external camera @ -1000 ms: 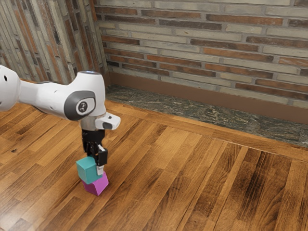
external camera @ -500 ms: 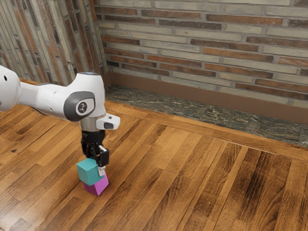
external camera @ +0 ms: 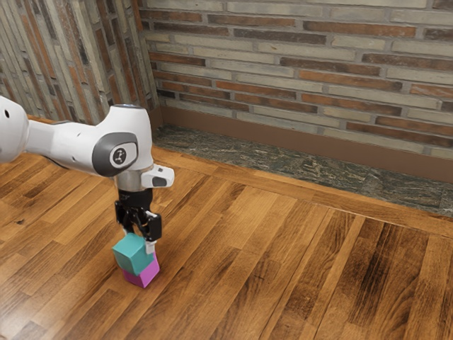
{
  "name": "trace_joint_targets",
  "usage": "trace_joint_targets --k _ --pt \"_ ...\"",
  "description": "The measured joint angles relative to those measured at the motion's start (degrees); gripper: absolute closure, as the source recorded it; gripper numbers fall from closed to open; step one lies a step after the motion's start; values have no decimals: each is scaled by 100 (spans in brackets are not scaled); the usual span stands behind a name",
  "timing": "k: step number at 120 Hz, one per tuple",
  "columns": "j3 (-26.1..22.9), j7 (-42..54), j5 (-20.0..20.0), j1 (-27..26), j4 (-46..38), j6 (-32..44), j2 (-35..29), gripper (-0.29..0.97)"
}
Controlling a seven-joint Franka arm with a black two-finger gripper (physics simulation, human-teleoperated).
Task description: Pick up the blue block with one arm, and put the blue block on the pink block with one arm
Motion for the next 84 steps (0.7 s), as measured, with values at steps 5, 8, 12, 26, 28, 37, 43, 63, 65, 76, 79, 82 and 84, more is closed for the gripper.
trace_joint_targets --k 5,8,12,26,28,37,43,63,65,76,79,82,84 --pt "-5 -12 7 2 99 -6 -62 10" --pt "-12 -10 11 3 139 -12 -128 9" --pt "-30 36 11 10 170 -18 -266 7" --pt "-70 407 -11 23 411 -189 -918 4" --pt "-73 488 -6 14 528 -245 -994 4" --pt "-178 887 15 -170 1178 -579 -1175 3" --pt "-303 1150 26 -392 1575 -805 -1206 2" --pt "-333 1883 134 -738 2726 -1450 -1210 1" --pt "-209 1945 151 -879 2813 -1499 -1195 1" --pt "858 2253 239 -2042 3358 -1760 -1052 1" --pt "1070 2327 273 -2264 3500 -1836 -1007 1" --pt "1198 2398 303 -2398 3583 -1903 -961 1" --pt "1251 2443 321 -2450 3616 -1943 -936 0"
